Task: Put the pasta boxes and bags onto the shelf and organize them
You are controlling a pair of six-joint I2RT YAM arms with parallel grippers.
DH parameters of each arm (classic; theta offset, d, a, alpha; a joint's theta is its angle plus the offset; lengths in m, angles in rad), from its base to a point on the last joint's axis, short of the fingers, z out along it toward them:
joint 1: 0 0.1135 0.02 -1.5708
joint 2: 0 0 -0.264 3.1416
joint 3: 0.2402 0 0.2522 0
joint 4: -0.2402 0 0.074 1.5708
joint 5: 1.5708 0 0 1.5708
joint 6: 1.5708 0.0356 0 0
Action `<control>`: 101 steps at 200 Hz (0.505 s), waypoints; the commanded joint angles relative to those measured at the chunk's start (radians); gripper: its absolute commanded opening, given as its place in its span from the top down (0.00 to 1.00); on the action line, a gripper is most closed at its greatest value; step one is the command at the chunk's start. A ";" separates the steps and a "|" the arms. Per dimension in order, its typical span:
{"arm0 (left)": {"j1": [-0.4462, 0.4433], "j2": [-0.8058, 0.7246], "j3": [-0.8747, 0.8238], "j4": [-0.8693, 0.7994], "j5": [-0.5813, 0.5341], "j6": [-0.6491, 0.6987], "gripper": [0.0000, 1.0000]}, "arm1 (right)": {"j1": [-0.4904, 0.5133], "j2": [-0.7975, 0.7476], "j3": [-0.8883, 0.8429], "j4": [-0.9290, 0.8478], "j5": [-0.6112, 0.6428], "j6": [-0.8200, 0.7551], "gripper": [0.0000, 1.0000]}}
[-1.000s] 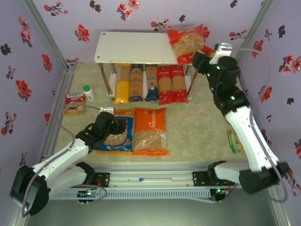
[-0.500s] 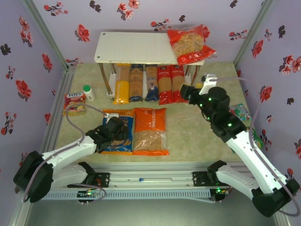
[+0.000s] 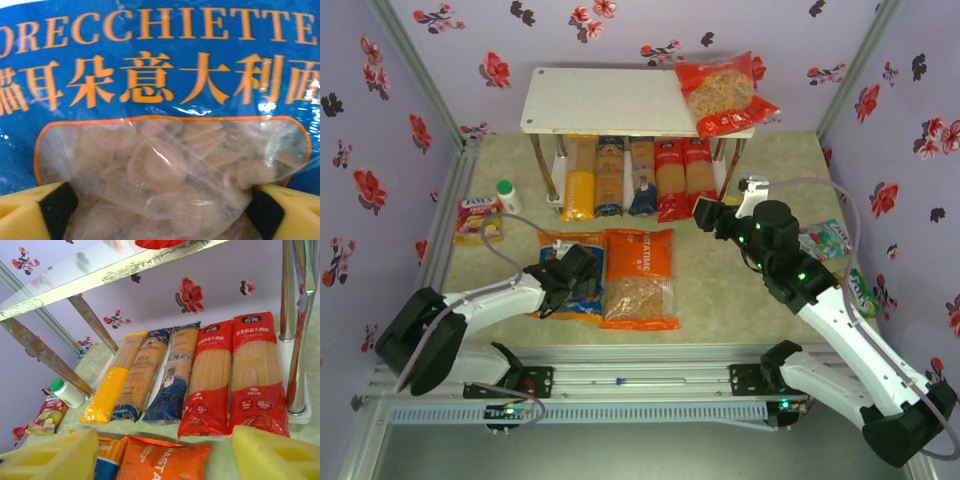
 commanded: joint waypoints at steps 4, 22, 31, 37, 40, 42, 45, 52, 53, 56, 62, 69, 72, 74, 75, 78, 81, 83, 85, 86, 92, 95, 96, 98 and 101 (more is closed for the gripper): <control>0.010 0.063 -0.023 -0.012 0.063 -0.021 0.27 | 0.007 -0.013 -0.017 0.030 -0.010 0.010 0.29; 0.012 0.059 -0.024 -0.013 0.084 -0.020 0.33 | 0.007 -0.009 -0.018 0.034 -0.014 0.012 0.28; 0.013 0.051 -0.024 -0.019 0.086 -0.020 0.35 | 0.007 -0.007 -0.019 0.036 -0.018 0.014 0.28; 0.013 0.043 -0.023 -0.025 0.086 -0.019 0.38 | 0.007 -0.007 -0.019 0.036 -0.019 0.015 0.29; 0.013 0.040 -0.023 -0.027 0.086 -0.019 0.39 | 0.007 -0.006 -0.019 0.036 -0.021 0.017 0.28; 0.013 0.037 -0.023 -0.030 0.086 -0.019 0.40 | 0.007 -0.007 -0.019 0.036 -0.021 0.017 0.28; 0.013 0.033 -0.023 -0.033 0.086 -0.018 0.42 | 0.007 -0.007 -0.019 0.036 -0.021 0.017 0.28; 0.013 0.023 -0.023 -0.039 0.086 -0.017 0.54 | 0.007 -0.008 -0.020 0.036 -0.019 0.019 0.28; 0.013 0.022 -0.023 -0.040 0.086 -0.017 0.57 | 0.006 -0.009 -0.020 0.036 -0.019 0.019 0.28; 0.013 0.016 -0.024 -0.042 0.087 -0.017 0.64 | 0.007 -0.009 -0.021 0.036 -0.018 0.020 0.28; 0.014 0.007 -0.026 -0.045 0.087 -0.016 0.74 | 0.007 -0.011 -0.022 0.038 -0.016 0.020 0.28; 0.015 -0.006 -0.030 -0.046 0.087 -0.014 0.82 | 0.007 -0.013 -0.023 0.038 -0.015 0.020 0.28; 0.016 -0.010 -0.031 -0.047 0.087 -0.016 0.85 | 0.007 -0.013 -0.022 0.038 -0.015 0.021 0.28; 0.016 -0.012 -0.033 -0.046 0.086 -0.015 0.86 | 0.007 -0.013 -0.023 0.038 -0.015 0.023 0.28; 0.016 -0.015 -0.034 -0.046 0.086 -0.015 0.87 | 0.007 -0.013 -0.024 0.038 -0.015 0.023 0.28; 0.017 -0.021 -0.036 -0.047 0.087 -0.015 0.92 | 0.006 -0.014 -0.025 0.038 -0.015 0.023 0.28; 0.018 -0.025 -0.038 -0.048 0.087 -0.015 0.95 | 0.007 -0.014 -0.024 0.038 -0.016 0.024 0.28; 0.018 -0.030 -0.038 -0.048 0.086 -0.015 0.98 | 0.007 -0.014 -0.025 0.038 -0.016 0.024 0.28; 0.017 -0.033 -0.041 -0.046 0.086 -0.014 1.00 | 0.006 -0.016 -0.025 0.037 -0.016 0.024 0.28; 0.017 -0.036 -0.042 -0.047 0.085 -0.015 1.00 | 0.006 -0.016 -0.025 0.038 -0.016 0.024 0.28; 0.019 -0.048 -0.049 -0.044 0.085 -0.014 1.00 | 0.006 -0.016 -0.025 0.036 -0.016 0.025 0.28; 0.019 -0.054 -0.051 -0.040 0.085 -0.012 1.00 | 0.007 -0.017 -0.025 0.035 -0.014 0.025 0.28; 0.019 -0.058 -0.053 -0.040 0.085 -0.013 1.00 | 0.007 -0.018 -0.025 0.035 -0.014 0.025 0.28; 0.019 -0.063 -0.056 -0.038 0.085 -0.012 1.00 | 0.007 -0.020 -0.025 0.033 -0.014 0.025 0.28; 0.019 -0.071 -0.059 -0.035 0.085 -0.011 1.00 | 0.007 -0.020 -0.025 0.033 -0.012 0.026 0.28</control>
